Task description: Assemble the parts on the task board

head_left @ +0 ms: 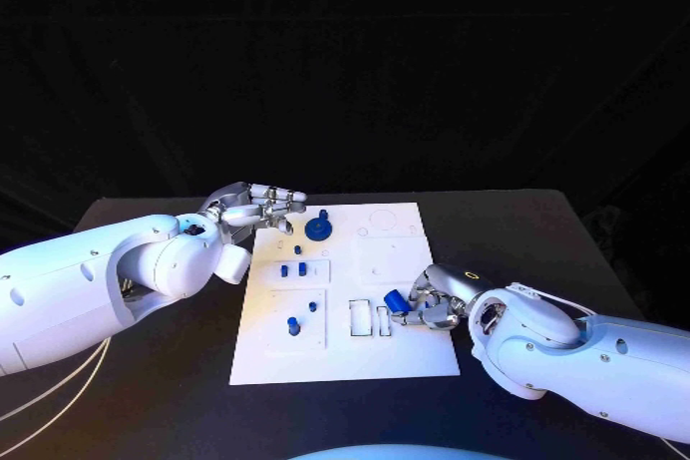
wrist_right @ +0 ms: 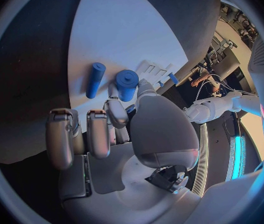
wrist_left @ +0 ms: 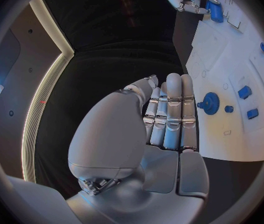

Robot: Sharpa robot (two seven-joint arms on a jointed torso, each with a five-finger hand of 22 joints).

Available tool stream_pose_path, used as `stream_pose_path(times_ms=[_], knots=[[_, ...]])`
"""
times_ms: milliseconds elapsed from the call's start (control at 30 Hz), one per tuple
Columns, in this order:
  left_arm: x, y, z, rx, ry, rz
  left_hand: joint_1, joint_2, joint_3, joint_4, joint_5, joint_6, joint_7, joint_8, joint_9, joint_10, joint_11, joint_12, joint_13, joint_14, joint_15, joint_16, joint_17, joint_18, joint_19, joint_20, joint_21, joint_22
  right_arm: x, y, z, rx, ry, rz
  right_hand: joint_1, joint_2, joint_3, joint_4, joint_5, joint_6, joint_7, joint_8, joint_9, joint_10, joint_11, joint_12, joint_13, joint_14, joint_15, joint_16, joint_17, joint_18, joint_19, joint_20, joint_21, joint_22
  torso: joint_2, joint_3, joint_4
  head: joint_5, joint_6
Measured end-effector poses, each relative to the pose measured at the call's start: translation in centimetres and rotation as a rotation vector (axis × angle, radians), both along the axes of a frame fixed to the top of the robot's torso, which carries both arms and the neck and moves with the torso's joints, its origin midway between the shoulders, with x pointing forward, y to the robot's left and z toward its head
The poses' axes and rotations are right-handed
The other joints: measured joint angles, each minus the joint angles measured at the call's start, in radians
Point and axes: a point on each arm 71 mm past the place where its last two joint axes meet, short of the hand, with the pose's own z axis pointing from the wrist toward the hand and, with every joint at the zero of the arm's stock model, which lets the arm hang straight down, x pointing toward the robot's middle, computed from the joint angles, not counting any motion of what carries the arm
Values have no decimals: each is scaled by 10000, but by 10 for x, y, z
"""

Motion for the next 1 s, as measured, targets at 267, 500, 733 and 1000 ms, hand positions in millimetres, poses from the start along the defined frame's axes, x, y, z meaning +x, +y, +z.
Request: stream_pose_path(times_ms=[267, 500, 733, 1000], knots=[[0, -1, 0, -49, 69, -44, -40, 40, 0, 0, 0, 0, 0, 0, 1, 0, 0, 1, 0, 0, 0, 0, -9, 0, 0, 0, 0, -13, 4, 5, 1, -135, -35, 162, 540, -104, -144, -198, 454, -89, 89, -81, 93, -32, -32, -59, 39, 0, 0, 0, -1, 0, 0, 0, 0, -1, -8, -1, 6, -42, 19], [0, -2, 1, 54, -122, -53, -39, 40, 0, 0, 0, 0, 0, 0, 1, 0, 0, 76, 0, 0, 0, 0, -24, 0, 0, 0, 1, -23, 4, 8, 3, -211, -145, 303, 1376, 25, -8, -460, 539, 15, -17, -40, 190, 56, -117, 99, 352, 3, -75, 26, -2, 0, 0, 0, 117, -1, -15, -4, 12, -18, 67], [0, -2, 2, 150, -311, -11, -39, 40, 1, -1, 0, 0, -1, 0, 2, 0, 0, 76, 0, 0, 0, 0, -24, 1, 0, 0, 1, -23, 2, 5, 4, -65, -233, 138, 1550, -95, 120, -332, 988, 73, 38, 37, 315, 387, -200, 628, 919, 0, -146, 182, -2, 1, 4, -79, 430, -3, -9, -1, -6, 31, 120], [1, -2, 2, 202, -435, 21, -39, 40, 1, -1, 0, 1, -1, 0, 2, 1, 0, 75, 0, 0, 0, 0, -23, 0, 0, 0, 1, -22, 0, 5, 11, 405, -143, -175, 1557, -102, 586, -581, 1197, 110, 71, 25, 332, 553, -346, 707, 1061, -2, -219, 290, -3, -117, 3, -148, 659, -3, -5, 5, -2, 49, 145]])
